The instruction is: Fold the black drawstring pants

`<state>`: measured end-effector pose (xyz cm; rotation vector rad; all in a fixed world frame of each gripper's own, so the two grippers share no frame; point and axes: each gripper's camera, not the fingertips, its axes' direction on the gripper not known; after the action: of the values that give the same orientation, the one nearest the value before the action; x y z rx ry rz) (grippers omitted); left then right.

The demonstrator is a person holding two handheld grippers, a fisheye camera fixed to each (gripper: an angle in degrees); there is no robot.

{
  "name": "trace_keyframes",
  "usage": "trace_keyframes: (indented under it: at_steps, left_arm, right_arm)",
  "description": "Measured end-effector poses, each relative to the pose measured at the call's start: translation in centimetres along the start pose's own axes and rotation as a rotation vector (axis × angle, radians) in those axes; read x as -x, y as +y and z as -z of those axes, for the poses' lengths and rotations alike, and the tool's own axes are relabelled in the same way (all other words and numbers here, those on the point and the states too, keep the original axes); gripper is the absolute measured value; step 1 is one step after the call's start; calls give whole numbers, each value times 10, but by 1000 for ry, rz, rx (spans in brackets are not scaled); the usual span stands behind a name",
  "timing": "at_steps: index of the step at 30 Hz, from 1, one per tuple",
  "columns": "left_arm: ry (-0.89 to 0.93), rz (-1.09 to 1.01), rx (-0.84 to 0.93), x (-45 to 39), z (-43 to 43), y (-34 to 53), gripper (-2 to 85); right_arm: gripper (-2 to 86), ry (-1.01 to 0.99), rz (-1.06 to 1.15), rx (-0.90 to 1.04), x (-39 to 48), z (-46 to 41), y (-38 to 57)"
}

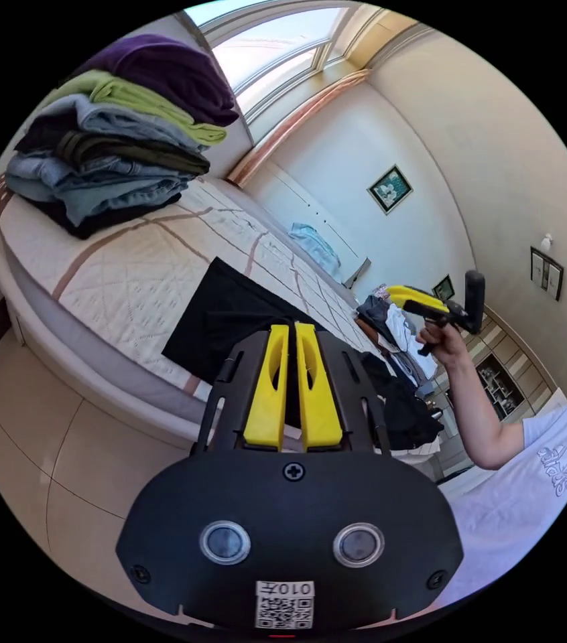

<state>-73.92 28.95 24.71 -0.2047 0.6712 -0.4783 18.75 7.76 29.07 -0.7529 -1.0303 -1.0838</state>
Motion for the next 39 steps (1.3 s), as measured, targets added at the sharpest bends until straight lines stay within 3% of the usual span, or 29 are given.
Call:
trace_keyframes:
  at_steps: [6, 9, 11, 16, 20, 27, 31, 39]
  left_arm:
    - [91, 59, -31, 20, 1, 2, 10]
    - [95, 32, -41, 8, -2, -7, 8]
    - [52, -33, -13, -11, -11, -24, 5]
    - [35, -166, -39, -54, -19, -55, 2]
    - [7, -226, -120, -76, -4, -53, 2]
    - [-7, -169, -61, -59, 0, -42, 3]
    - [-3, -160, -41, -53, -3, -40, 3]
    - [2, -158, -35, -46, -10, -40, 2]
  right_arm:
    - [90, -14, -470, 41, -34, 29, 223]
    - [84, 37, -737, 3, -48, 45, 307]
    - [85, 76, -800, -32, -54, 49, 329]
    - [105, 137, -731, -82, -93, 44, 303]
    - [109, 74, -712, -62, -162, 20, 254]
    - [110, -156, -603, 238, -266, -77, 196]
    - [88, -264, -543, 290, -278, -105, 182]
    - [31, -188, -373, 301, -275, -120, 152]
